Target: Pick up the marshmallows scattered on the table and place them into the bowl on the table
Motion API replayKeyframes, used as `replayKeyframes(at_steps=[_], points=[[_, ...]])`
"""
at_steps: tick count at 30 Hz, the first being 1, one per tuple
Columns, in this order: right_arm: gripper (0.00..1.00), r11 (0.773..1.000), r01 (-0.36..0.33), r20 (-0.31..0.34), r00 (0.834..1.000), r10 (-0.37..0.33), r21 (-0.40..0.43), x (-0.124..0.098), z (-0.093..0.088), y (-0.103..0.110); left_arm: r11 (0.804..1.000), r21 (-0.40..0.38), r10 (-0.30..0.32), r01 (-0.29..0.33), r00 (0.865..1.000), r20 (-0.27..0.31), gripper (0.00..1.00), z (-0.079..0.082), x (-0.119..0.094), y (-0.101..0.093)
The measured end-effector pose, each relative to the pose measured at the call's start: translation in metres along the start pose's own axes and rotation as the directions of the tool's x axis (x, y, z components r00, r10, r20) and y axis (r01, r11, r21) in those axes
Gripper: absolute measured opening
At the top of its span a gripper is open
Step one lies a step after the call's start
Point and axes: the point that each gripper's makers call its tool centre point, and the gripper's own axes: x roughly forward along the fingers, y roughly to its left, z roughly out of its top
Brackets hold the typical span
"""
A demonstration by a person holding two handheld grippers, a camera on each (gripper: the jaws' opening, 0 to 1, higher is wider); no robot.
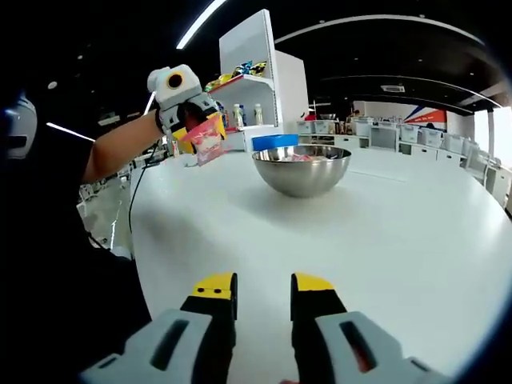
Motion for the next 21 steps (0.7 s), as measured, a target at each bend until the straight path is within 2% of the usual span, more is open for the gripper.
replayKeyframes(at_steps=[4,8,10,12,15,21], points=[[0.26,1.0,0.003,-0.001,1.0,-0.003,-0.001,-0.001,0.0,0.0,0.996,-0.058,0.075,-0.074,0.997,0.014,0.22,-0.006,-0.006,0.019],[0.26,1.0,0.008,-0.005,1.0,-0.008,0.004,-0.001,-0.002,-0.003,0.973,-0.142,0.186,-0.184,0.982,0.004,0.22,-0.01,-0.013,0.044],[0.26,1.0,0.01,-0.007,1.0,-0.01,0.007,-0.001,-0.003,-0.004,0.953,-0.18,0.244,-0.243,0.97,-0.016,0.22,-0.013,-0.016,0.056],[0.26,1.0,0.011,-0.008,1.0,-0.011,0.008,-0.001,-0.003,-0.004,0.942,-0.191,0.277,-0.275,0.961,-0.015,0.22,-0.014,-0.019,0.064],[0.26,1.0,0.004,-0.008,1.0,-0.004,0.009,0.001,-0.003,-0.003,0.907,-0.239,0.352,-0.348,0.936,-0.026,0.22,-0.019,-0.026,0.08],[0.26,1.0,0.011,-0.015,1.0,-0.011,0.018,0.001,-0.008,-0.006,0.846,-0.323,0.437,-0.425,0.899,-0.037,0.22,-0.03,-0.038,0.098]])
